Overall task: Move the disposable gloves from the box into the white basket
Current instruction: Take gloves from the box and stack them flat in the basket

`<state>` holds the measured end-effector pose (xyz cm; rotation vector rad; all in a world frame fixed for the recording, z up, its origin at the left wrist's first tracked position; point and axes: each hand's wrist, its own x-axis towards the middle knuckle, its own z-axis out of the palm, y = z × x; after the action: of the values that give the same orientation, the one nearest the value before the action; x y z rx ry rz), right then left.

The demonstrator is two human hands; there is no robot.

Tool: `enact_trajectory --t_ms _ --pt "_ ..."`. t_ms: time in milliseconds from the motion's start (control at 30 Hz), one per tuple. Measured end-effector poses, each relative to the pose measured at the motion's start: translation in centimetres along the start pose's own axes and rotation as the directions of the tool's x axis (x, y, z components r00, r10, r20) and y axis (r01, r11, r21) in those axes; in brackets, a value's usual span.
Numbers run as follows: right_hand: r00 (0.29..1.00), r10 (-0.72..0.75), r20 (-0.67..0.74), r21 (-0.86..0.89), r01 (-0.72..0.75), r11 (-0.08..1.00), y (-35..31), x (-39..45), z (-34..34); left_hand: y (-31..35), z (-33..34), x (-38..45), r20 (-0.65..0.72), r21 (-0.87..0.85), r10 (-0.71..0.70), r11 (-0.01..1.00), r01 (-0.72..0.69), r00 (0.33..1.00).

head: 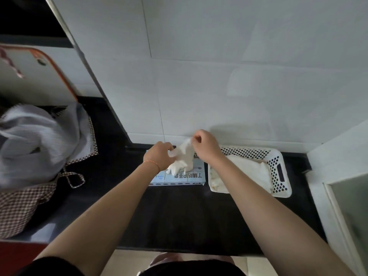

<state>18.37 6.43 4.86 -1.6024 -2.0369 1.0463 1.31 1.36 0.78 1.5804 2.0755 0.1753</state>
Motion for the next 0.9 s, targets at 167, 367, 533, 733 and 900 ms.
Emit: enact_trajectory --t_ms 167,367,533,733,900 --pt "0.998 0.052 -0.028 0.183 -0.046 0.982 -1.8 0.0 -1.2 -1.1 -0.6 0.2 -0.026 -0.012 -0.021 1.0 0.021 0.999" --pt "0.987 0.124 -0.101 0.363 -0.079 0.929 -2.8 0.2 -3.2 -1.7 -1.7 0.4 -0.057 -0.136 -0.074 0.989 0.066 0.996" --pt "0.981 0.152 -0.123 0.469 -0.078 0.88 -3.6 0.3 -4.4 0.8 -3.6 0.0 -0.112 -0.443 0.091 0.887 -0.132 0.989" --pt "0.976 0.173 -0.132 0.505 -0.084 0.859 -4.4 -0.2 -5.9 4.8 -6.1 -1.2 0.167 -0.719 0.339 0.684 -0.121 0.926" --pt "0.937 0.269 -0.223 0.474 -0.137 0.87 -2.9 -1.1 -7.1 4.9 -5.0 -1.3 0.254 -0.804 0.309 0.594 0.023 0.916"
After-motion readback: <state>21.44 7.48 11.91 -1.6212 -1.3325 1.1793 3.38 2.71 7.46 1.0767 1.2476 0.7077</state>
